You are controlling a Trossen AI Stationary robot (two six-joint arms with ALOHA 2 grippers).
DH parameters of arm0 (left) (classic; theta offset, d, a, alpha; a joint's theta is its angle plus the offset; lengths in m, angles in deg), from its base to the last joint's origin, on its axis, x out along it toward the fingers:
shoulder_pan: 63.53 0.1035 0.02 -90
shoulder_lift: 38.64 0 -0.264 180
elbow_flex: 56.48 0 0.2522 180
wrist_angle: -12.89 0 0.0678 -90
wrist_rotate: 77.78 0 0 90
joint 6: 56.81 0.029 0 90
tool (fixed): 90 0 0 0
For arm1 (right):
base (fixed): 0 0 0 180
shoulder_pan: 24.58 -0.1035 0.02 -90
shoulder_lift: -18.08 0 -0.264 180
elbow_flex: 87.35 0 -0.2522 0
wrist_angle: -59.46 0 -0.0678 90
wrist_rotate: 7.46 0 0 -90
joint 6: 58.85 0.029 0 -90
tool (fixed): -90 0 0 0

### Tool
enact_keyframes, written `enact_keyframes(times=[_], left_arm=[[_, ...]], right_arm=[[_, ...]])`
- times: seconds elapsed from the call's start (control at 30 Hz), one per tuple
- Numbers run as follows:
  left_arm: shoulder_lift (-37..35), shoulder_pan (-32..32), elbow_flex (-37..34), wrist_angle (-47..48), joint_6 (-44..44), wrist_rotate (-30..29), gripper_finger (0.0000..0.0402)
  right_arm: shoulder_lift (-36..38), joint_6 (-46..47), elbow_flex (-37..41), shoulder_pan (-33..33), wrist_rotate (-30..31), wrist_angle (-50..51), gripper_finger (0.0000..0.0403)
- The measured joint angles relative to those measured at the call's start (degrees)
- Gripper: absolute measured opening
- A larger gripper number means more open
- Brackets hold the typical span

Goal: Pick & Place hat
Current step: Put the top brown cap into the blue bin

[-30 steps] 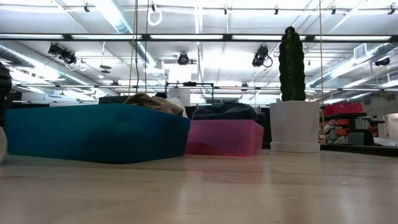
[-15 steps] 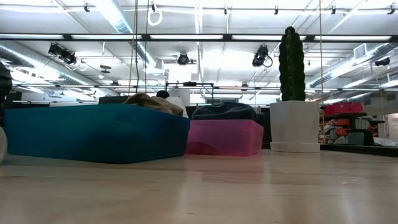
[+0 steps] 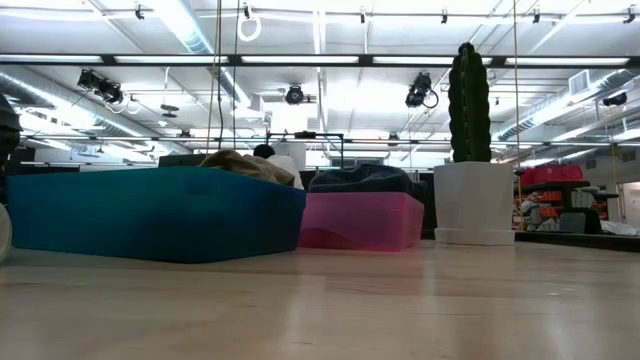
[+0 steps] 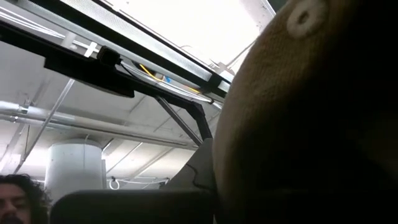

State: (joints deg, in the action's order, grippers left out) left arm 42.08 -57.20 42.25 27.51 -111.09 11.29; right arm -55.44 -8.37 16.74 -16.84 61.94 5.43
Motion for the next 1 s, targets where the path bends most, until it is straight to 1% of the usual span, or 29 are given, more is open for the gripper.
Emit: enact_keyframes(times=[0.1, 0.2, 0.3, 0.43, 0.8, 0.87, 0.93, 1.0], left_arm=[[0.7, 0.0, 0.0, -2.4, 0.0, 1.6, 0.0307], [1.3, 0.0, 0.0, -4.5, 0.7, 1.9, 0.0305], [1.3, 0.0, 0.0, -6.0, 1.4, 2.0, 0.0288], [1.3, 0.0, 0.0, -7.6, 2.7, 2.9, 0.0236], [1.3, 0.0, 0.0, -8.4, 4.9, 6.7, 0.0029], [1.1, 0.0, 0.0, -8.5, 5.8, 7.3, 0.0013], [1.1, 0.0, 0.0, -8.4, 5.9, 7.5, 0.0015], [1.1, 0.0, 0.0, -8.2, 6.1, 7.6, 0.0018]], right_arm=[[0.0, 0.0, 0.0, 0.0, 0.0, 0.0, 0.0010], [0.0, -0.2, 0.0, 0.0, -0.1, 0.2, 0.0010], [0.0, -0.1, 0.0, 0.0, -0.9, 0.2, 0.0010], [0.0, 0.0, 0.0, 0.0, -0.9, 0.2, 0.0010], [0.0, -0.1, 0.0, 0.0, -1.0, 1.5, 0.0010], [0.0, -0.2, 0.0, 0.0, -1.0, 2.1, 0.0010], [0.0, -0.2, 0.0, 0.0, -1.0, 2.3, 0.0014], [0.0, -0.2, 0.0, 0.0, -1.0, 2.3, 0.0034]])
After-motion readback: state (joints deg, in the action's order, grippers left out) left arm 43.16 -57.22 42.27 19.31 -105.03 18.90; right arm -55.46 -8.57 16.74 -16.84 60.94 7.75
